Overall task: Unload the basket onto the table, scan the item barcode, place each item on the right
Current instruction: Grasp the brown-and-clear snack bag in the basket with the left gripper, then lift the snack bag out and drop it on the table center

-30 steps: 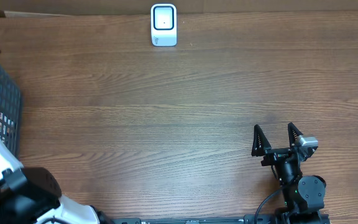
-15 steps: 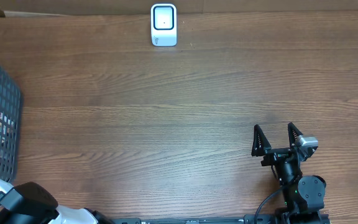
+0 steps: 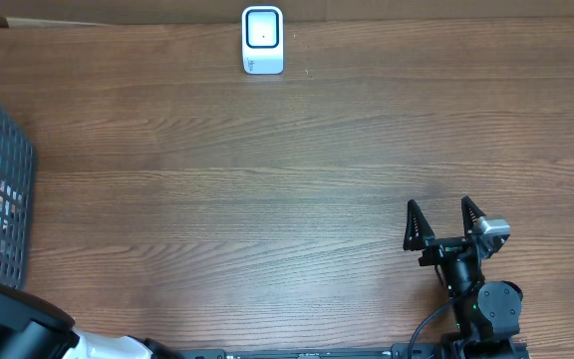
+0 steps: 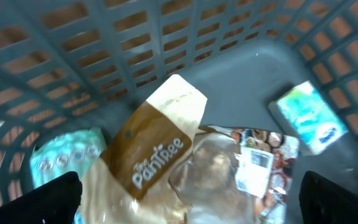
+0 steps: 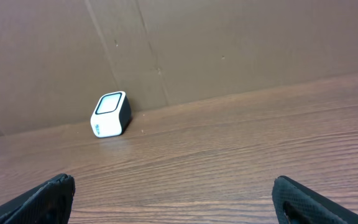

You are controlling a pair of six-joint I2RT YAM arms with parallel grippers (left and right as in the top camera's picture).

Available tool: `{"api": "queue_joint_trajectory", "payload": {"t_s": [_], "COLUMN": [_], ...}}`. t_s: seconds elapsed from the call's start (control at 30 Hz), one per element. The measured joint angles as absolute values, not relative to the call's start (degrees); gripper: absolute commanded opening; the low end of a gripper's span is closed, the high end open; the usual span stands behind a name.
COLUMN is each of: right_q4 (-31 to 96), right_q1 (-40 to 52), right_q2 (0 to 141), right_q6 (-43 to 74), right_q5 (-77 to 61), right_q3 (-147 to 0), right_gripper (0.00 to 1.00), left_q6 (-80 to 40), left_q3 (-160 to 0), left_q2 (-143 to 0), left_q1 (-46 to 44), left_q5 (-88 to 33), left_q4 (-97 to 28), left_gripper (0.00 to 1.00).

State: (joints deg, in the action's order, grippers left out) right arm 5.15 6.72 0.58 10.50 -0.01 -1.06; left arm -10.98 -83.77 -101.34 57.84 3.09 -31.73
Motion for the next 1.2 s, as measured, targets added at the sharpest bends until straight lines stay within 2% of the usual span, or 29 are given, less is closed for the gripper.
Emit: {"api": "queue_joint_trajectory", "payload": {"t_s": [0.53,0.6,0.63,0.67,0.7,0.73,0.8,0.83,1.03,1.2], "right_q4": [5.17,5.17,5.15,5.15,5.15,5.15,5.15,5.13,5.19,5.19], "right_q1": [6.72,6.72,6.72,6.72,6.72,6.72,6.72,6.72,6.72,6.72], "right_q2": [0.58,0.58,0.58,0.58,0.58,0.58,0.58,0.58,0.58,0.58], "right_q6": [10.52,10.48,10.48,10.48,10.50,10.50,10.48,10.50,10.48,10.52], "right_q5": [-0.01,0.01,0.01,-0.01,-0.01,0.01,-0.01,-0.01,-0.01,-0.01], "right_q3": [-1.06,-1.06,-1.06,-1.06,-1.06,-1.06,-1.06,-1.06,-1.06,-1.06], "right_gripper": [1.00,1.00,1.00,1.00,1.00,1.00,1.00,1.00,1.00,1.00], "left_q6": [-2.90,-2.94,-2.94,-2.87,-2.92,-2.81,-3.33,-4.27,-6.55,-7.57], "left_q3": [-83.61,-83.59,-83.72,-83.74,-83.79,-83.81,-83.83,-83.83,-84.58,-89.67], "left_q2": [-116.44,-118.41,-118.91,-119.02,-119.17,-119.31,-119.48,-119.52,-119.55,-119.70], "left_q1": [59.88,59.90,59.96,59.99,60.01,59.99,59.99,59.96,59.83,59.83], "left_q5": [4.19,3.95,3.03,2.31,1.32,0.38,-1.48,-2.17,-3.07,-5.69], "left_q4": [-25.54,-24.75,-24.51,-24.51,-24.49,-24.43,-24.14,-23.90,-24.95,-32.29], "left_gripper": [0.98,0.83,0.70,0.63,0.46,0.40,0.11,0.04,0.04,0.04]}}
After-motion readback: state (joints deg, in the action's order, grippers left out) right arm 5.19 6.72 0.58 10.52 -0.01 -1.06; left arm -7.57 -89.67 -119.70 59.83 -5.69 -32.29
